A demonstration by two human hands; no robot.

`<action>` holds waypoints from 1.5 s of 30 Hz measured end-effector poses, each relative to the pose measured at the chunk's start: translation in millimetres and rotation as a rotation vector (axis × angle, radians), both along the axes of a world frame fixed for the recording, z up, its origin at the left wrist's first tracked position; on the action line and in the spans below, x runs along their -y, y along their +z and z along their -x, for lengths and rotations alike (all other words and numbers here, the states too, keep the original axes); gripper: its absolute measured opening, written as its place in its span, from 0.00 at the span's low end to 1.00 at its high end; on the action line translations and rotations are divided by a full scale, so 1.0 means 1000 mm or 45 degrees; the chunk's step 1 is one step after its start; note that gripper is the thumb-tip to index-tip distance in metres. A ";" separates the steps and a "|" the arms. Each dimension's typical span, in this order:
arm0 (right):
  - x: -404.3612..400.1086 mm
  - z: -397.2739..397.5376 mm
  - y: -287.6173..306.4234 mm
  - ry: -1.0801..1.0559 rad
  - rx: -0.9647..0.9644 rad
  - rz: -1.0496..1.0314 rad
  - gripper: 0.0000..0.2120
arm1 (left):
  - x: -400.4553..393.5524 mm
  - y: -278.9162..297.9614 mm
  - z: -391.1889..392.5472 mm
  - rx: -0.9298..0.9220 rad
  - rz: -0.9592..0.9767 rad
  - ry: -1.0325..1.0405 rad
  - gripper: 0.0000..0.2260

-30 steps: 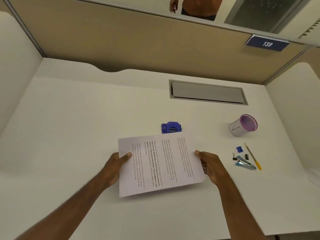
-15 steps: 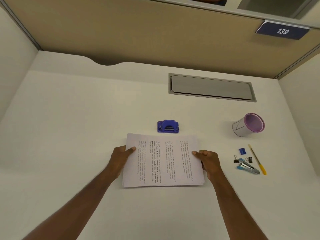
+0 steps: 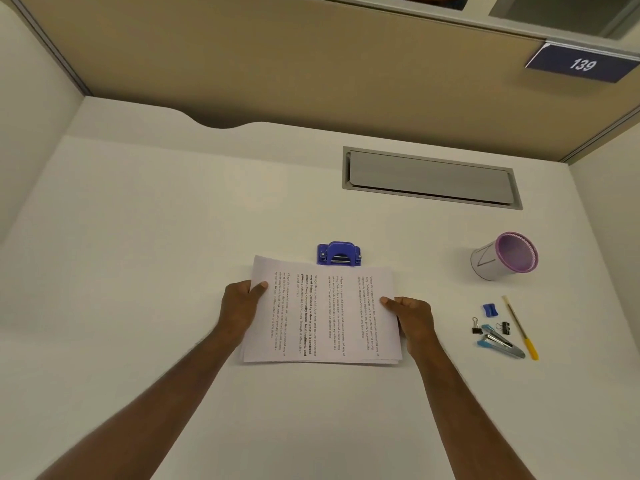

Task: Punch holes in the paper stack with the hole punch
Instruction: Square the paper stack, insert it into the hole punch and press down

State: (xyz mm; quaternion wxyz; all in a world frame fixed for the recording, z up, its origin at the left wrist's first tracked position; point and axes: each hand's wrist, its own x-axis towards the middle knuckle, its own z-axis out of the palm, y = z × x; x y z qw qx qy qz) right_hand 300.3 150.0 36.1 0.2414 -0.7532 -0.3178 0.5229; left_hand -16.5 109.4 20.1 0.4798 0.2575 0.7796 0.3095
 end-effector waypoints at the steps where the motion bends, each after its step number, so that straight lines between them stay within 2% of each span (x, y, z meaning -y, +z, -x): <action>1: -0.001 0.001 0.000 0.004 0.005 0.003 0.14 | -0.001 0.000 0.001 0.003 0.004 0.005 0.15; 4: -0.002 0.003 -0.001 0.025 0.030 0.015 0.11 | -0.003 0.000 0.004 0.009 0.003 0.000 0.15; 18: -0.008 0.008 -0.004 0.028 0.106 0.051 0.12 | -0.011 0.003 0.006 0.056 -0.029 0.012 0.14; 38: -0.024 -0.017 -0.001 -0.001 0.163 0.051 0.12 | -0.030 -0.008 -0.019 -0.009 -0.031 -0.051 0.20; 45: -0.029 -0.025 -0.001 -0.013 0.158 0.065 0.11 | -0.035 -0.004 -0.025 0.006 -0.019 -0.122 0.13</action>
